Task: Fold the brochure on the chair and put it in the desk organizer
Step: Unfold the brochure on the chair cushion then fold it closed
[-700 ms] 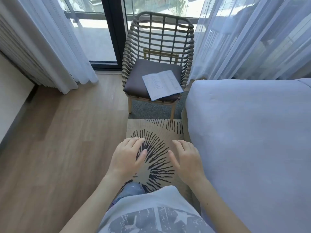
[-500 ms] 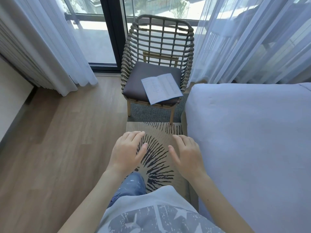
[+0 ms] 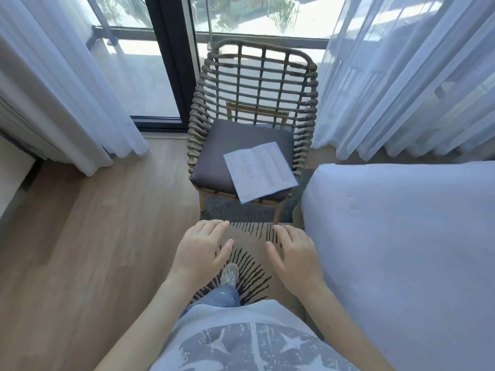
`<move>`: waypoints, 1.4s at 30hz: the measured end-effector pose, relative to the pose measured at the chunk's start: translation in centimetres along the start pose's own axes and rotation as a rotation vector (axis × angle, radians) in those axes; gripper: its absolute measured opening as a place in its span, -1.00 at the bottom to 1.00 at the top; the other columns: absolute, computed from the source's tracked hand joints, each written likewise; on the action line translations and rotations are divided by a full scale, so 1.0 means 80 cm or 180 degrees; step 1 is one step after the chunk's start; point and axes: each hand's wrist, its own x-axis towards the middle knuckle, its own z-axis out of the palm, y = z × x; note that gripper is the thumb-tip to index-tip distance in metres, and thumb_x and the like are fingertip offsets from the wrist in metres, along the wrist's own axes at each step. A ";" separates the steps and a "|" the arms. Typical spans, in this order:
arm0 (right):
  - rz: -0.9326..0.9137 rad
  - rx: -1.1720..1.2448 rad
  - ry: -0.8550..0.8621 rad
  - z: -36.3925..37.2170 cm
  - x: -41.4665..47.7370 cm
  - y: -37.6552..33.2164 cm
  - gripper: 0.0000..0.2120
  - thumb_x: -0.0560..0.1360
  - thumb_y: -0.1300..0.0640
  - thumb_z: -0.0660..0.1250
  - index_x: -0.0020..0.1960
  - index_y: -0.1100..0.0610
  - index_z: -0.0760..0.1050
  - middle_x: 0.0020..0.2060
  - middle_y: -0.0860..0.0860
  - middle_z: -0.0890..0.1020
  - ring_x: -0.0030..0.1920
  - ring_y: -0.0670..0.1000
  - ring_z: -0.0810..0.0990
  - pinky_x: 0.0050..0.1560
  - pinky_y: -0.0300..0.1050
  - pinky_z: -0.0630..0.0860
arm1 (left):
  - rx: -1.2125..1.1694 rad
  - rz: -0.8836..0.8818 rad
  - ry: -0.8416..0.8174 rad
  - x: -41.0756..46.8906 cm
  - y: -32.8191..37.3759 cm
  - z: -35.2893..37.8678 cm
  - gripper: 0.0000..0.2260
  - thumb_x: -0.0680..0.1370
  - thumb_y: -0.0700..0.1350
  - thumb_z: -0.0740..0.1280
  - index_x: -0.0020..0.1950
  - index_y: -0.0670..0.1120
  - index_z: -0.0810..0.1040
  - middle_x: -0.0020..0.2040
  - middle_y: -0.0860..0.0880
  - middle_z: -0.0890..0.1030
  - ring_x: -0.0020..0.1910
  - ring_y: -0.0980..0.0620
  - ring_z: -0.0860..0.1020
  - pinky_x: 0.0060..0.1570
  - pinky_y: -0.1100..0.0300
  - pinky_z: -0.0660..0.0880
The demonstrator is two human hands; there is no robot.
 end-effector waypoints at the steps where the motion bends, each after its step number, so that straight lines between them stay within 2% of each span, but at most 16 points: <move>1: 0.0018 -0.0016 0.0000 -0.003 0.027 -0.001 -0.57 0.56 -0.07 0.18 0.28 0.16 0.54 0.15 0.06 0.63 0.17 0.09 0.56 0.17 0.02 0.50 | 0.0008 0.0016 0.0009 0.028 -0.008 -0.008 -0.56 0.56 0.09 0.13 0.28 -0.12 0.56 0.21 -0.04 0.62 0.20 -0.05 0.53 0.17 0.04 0.46; 9: 0.0119 -0.0042 0.0396 -0.048 0.222 0.000 -0.54 0.55 -0.08 0.14 0.25 0.20 0.55 0.11 0.11 0.65 0.11 0.14 0.59 0.07 0.04 0.53 | 0.0151 0.0337 0.0133 0.242 -0.049 -0.084 -0.56 0.56 0.08 0.13 0.28 -0.15 0.55 0.19 -0.08 0.62 0.18 -0.10 0.53 0.12 0.01 0.47; 14: 0.0193 -0.0036 0.0429 -0.065 0.301 0.022 -0.56 0.56 -0.05 0.17 0.27 0.21 0.54 0.15 0.11 0.64 0.14 0.14 0.57 0.15 0.06 0.51 | 0.0097 0.0252 0.0052 0.320 -0.051 -0.083 -0.56 0.57 0.07 0.13 0.30 -0.16 0.53 0.22 -0.08 0.61 0.22 -0.09 0.50 0.17 0.01 0.44; 22: 0.0167 -0.0130 -0.0010 -0.061 0.390 0.087 -0.60 0.56 -0.01 0.24 0.27 0.21 0.54 0.15 0.11 0.64 0.13 0.16 0.57 0.11 0.06 0.50 | -0.0017 -0.0155 -0.0082 0.401 -0.042 -0.046 -0.52 0.56 0.09 0.09 0.29 -0.17 0.54 0.20 -0.08 0.62 0.20 -0.10 0.51 0.17 -0.01 0.44; 33: -0.0242 -0.0107 0.0165 -0.095 0.524 0.132 -0.61 0.54 0.00 0.24 0.22 0.23 0.56 0.09 0.13 0.66 0.09 0.17 0.60 0.07 0.06 0.53 | -0.0043 -0.0189 0.0141 0.516 -0.014 -0.045 -0.56 0.57 0.06 0.11 0.27 -0.16 0.55 0.18 -0.07 0.63 0.17 -0.08 0.54 0.11 0.03 0.47; 38: -0.0421 -0.0073 0.0041 -0.072 0.550 0.134 -0.65 0.55 0.04 0.25 0.21 0.23 0.56 0.07 0.13 0.66 0.05 0.17 0.61 0.03 0.03 0.54 | -0.0056 -0.0211 0.0013 0.537 -0.032 -0.033 -0.61 0.57 0.01 0.18 0.26 -0.18 0.56 0.18 -0.08 0.63 0.17 -0.09 0.55 0.12 0.02 0.47; 42: -0.0580 0.0015 0.0099 -0.047 0.569 0.139 -0.62 0.55 0.05 0.21 0.23 0.27 0.55 0.13 0.16 0.64 0.12 0.18 0.60 0.08 0.10 0.57 | -0.0078 -0.0233 -0.0020 0.549 -0.056 -0.019 -0.59 0.58 0.03 0.16 0.29 -0.18 0.53 0.22 -0.08 0.61 0.21 -0.09 0.53 0.14 0.02 0.45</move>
